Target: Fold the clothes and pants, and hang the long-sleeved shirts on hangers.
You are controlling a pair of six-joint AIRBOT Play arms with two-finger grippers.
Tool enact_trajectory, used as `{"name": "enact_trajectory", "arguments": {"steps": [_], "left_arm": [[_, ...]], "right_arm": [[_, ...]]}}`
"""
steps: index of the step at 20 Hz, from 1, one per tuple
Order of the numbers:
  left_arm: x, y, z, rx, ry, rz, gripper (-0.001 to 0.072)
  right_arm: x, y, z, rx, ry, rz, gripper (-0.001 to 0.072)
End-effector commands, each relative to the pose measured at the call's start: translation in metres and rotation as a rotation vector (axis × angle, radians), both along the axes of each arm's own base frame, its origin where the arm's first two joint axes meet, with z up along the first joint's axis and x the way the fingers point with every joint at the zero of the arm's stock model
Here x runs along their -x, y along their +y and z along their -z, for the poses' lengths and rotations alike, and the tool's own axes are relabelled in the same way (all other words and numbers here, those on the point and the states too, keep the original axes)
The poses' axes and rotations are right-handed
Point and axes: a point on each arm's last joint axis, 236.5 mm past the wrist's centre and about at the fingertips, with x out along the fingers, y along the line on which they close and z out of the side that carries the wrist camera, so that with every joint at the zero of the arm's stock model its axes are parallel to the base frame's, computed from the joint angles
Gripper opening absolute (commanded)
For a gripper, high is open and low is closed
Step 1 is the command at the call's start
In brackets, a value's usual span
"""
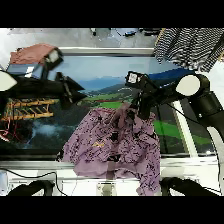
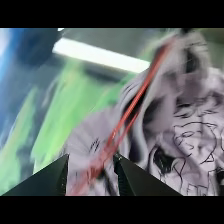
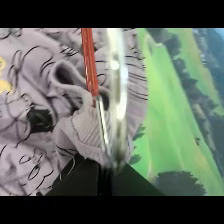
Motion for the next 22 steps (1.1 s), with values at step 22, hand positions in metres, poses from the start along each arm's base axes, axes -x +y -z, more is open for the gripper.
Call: {"name": "enact_trajectory", "arguments": {"steps": [22], "left_arm": [[-0.004,-0.108,0.217,0.269,0.806,-0.400,0.0441]], "right_arm": [[-0.020,0.006,-0.018,-0.101,-0.025,0.148,0.0028]]}}
